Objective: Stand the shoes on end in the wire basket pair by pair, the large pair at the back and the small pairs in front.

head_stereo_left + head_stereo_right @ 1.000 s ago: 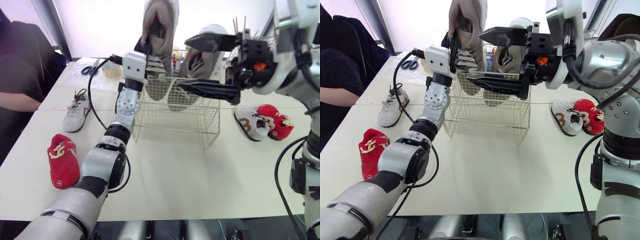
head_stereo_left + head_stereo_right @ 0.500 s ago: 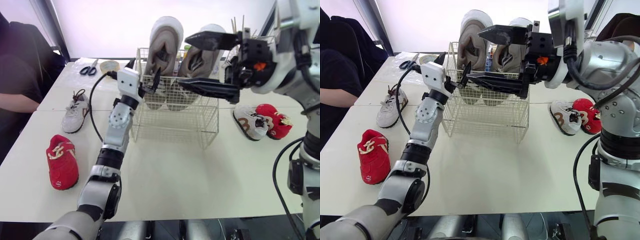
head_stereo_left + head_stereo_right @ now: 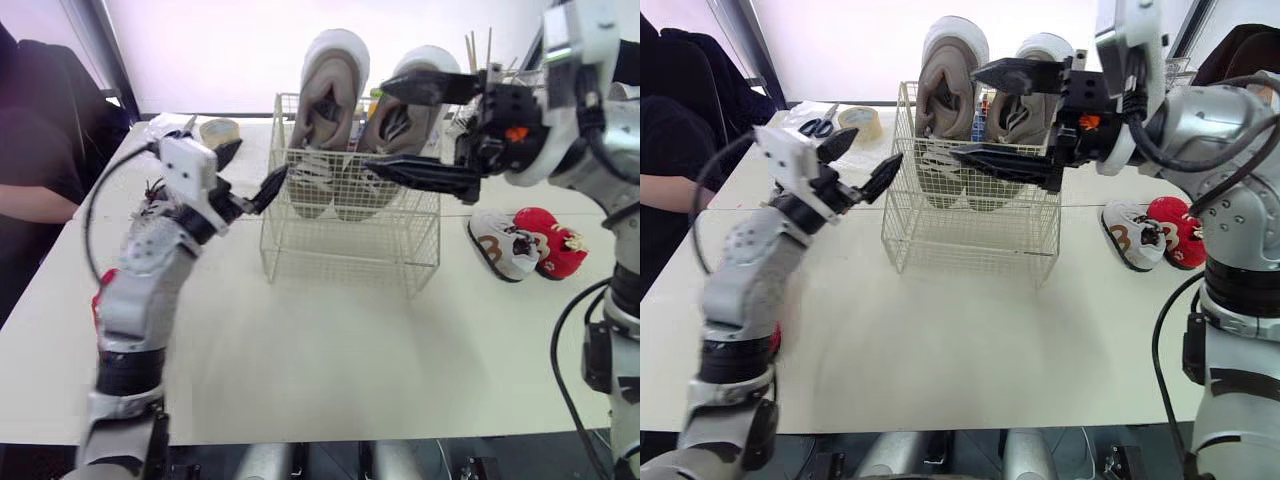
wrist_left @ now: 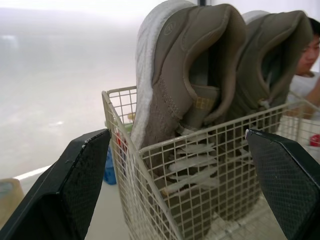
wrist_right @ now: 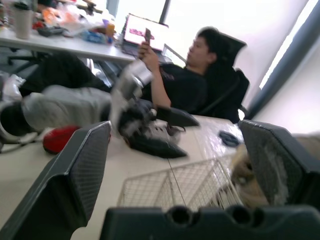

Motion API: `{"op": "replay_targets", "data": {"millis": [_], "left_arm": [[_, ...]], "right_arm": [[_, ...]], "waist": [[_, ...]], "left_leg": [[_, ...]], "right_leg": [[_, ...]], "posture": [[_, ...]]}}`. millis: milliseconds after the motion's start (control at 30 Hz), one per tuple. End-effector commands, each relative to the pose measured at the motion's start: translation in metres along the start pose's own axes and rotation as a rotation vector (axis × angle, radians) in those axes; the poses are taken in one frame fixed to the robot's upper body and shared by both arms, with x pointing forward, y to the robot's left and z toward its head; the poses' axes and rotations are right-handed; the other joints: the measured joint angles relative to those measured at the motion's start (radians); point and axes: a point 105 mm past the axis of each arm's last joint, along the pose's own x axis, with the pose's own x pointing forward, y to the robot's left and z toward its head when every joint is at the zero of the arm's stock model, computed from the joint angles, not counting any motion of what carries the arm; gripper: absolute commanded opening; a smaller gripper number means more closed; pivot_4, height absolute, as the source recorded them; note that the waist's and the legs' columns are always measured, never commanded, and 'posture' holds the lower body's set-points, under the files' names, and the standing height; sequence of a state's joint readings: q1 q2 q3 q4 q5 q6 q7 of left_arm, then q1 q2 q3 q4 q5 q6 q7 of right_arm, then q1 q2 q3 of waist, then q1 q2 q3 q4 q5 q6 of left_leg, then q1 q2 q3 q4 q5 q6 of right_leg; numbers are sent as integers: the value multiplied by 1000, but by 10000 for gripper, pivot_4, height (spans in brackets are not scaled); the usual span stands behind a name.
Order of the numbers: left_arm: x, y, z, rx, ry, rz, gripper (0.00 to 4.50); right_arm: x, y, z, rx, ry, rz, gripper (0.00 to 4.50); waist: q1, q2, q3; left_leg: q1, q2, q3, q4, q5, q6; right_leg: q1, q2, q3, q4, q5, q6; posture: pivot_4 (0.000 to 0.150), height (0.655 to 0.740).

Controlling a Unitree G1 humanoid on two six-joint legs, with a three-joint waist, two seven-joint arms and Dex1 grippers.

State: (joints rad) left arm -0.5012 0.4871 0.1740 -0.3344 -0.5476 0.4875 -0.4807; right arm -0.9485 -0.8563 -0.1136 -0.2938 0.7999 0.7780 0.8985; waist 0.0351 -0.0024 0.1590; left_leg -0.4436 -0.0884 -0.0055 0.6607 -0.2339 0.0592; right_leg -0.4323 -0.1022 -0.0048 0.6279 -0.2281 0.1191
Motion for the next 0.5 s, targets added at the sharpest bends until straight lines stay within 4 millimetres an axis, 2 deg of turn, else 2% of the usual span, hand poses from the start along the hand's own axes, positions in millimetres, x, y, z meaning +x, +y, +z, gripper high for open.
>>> {"op": "replay_targets", "data": {"millis": [33, 133, 267, 367, 500], "left_arm": [[-18, -3, 27, -48, 16, -105, 44583], [-32, -8, 33, -100, 89, -197, 44583], [-41, -21, 35, -149, 154, -317, 44583], [-39, -27, 34, -155, 168, -349, 44583], [-37, -31, 32, -164, 170, -360, 44583]], "right_arm": [[-27, -33, -5, -13, 69, -246, 45000], [-55, -54, -32, 8, 221, -444, 45000], [-119, -76, -88, 97, 511, -761, 45000], [-149, -73, -119, 158, 626, -872, 45000], [-172, -60, -154, 245, 706, -952, 45000]], "waist": [[1, 0, 0], [3, 0, 0], [6, 0, 0], [2, 1, 1], [0, 1, 1]], "left_leg": [[0, 0, 0, 0, 0, 0], [0, 0, 0, 0, 0, 0], [0, 0, 0, 0, 0, 0], [0, 0, 1, 0, 0, 0], [1, 0, 1, -3, 2, -2]], "right_leg": [[-2, 0, 0, 0, 0, 0], [-2, 0, 0, 0, 0, 0], [-2, 0, 0, -1, 0, -1], [-1, 0, 1, -1, -2, -4], [0, 0, 1, 0, -2, -4]], "posture": [[1500, 7400], [1500, 7400], [1500, 7400], [1500, 7400], [1500, 7400]]}}
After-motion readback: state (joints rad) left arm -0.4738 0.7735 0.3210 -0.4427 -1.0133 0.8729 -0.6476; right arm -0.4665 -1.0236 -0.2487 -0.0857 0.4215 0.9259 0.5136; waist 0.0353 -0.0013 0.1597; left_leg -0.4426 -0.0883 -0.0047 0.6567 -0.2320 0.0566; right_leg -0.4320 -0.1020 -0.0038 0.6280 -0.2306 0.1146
